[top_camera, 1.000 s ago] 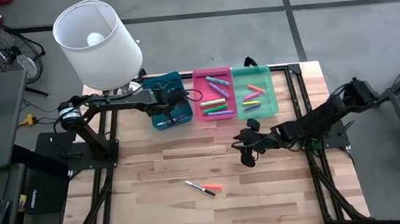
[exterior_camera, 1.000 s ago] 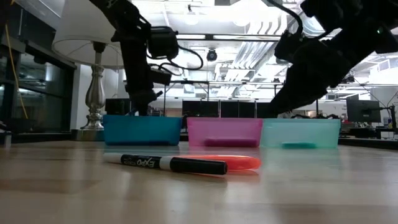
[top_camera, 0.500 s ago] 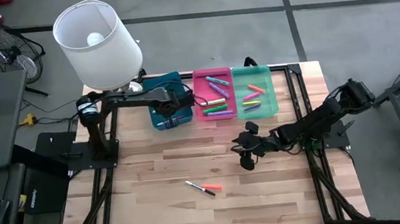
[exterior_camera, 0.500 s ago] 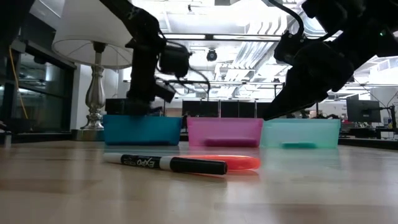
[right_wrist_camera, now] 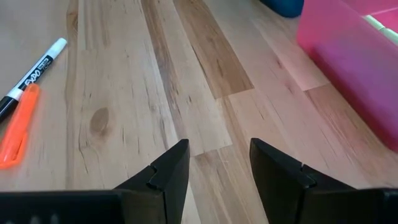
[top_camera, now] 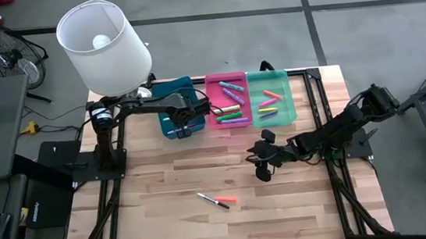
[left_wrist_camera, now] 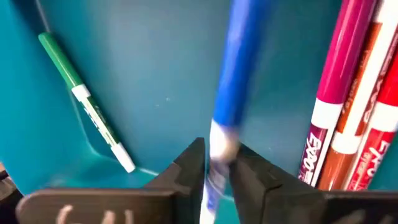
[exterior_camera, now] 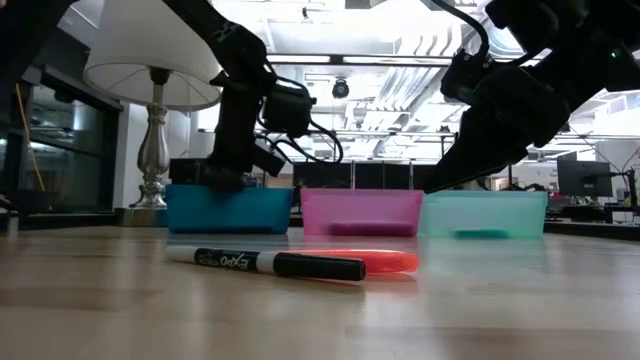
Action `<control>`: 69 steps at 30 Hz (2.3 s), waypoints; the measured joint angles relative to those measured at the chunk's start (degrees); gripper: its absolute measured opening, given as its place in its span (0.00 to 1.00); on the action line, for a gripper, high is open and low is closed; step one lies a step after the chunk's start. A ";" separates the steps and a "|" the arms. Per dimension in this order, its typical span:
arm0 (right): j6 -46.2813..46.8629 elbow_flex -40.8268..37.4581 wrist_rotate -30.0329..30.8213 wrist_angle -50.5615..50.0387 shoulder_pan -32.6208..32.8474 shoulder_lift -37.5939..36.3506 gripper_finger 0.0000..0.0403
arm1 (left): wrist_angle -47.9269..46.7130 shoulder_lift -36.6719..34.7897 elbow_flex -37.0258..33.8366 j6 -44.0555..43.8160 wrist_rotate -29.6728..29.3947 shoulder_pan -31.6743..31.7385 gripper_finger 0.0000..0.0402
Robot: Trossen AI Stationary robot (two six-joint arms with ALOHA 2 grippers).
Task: Pick & Place Markers
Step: Put the blue dry erase marker into the dark blue bin, then put the orange pen into the green bin
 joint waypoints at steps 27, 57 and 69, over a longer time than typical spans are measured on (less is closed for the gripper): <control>-0.44 0.00 -2.72 -0.24 0.31 -0.02 0.39 | -19.40 -0.07 13.04 -4.35 -8.20 -2.34 0.22; -5.31 24.08 -13.83 -29.87 6.18 1.60 0.39 | -3.64 -29.89 -13.23 -28.44 -3.47 -28.97 0.22; -4.00 42.47 -15.87 -44.32 7.61 13.38 0.39 | 2.46 -35.43 -21.41 -40.53 -12.33 -46.73 0.22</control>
